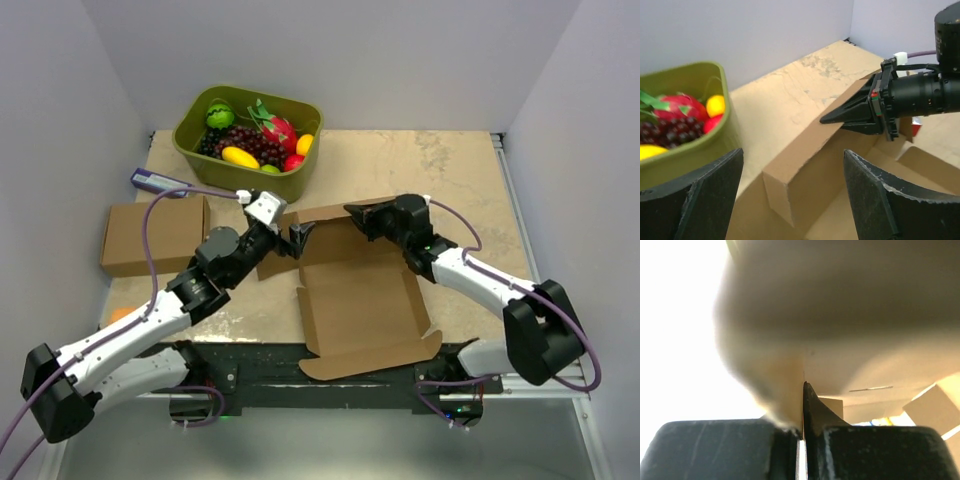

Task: Fold the paper box

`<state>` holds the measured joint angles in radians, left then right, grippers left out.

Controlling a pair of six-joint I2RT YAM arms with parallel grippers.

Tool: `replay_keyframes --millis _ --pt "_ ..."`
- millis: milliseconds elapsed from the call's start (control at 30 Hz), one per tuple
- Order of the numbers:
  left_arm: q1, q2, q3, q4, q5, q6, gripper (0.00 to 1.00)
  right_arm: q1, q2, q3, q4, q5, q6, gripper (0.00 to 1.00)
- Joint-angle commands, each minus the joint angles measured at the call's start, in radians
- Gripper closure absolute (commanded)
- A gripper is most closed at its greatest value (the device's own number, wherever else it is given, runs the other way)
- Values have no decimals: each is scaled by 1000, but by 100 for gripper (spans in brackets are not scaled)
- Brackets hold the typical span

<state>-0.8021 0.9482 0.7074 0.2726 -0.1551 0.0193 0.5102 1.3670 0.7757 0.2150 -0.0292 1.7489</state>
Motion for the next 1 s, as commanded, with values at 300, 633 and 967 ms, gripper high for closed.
replay_keyframes --millis 300,633,967 --pt "162 -80 -74 -115 215 -512 29 7 -175 -225 343 86 -330 100" --pt "195 -11 7 -240 195 -375 21 5 -249 -348 484 127 -488 100" --pt "230 -114 -152 -167 -101 -492 21 5 -253 -385 535 107 -542 100"
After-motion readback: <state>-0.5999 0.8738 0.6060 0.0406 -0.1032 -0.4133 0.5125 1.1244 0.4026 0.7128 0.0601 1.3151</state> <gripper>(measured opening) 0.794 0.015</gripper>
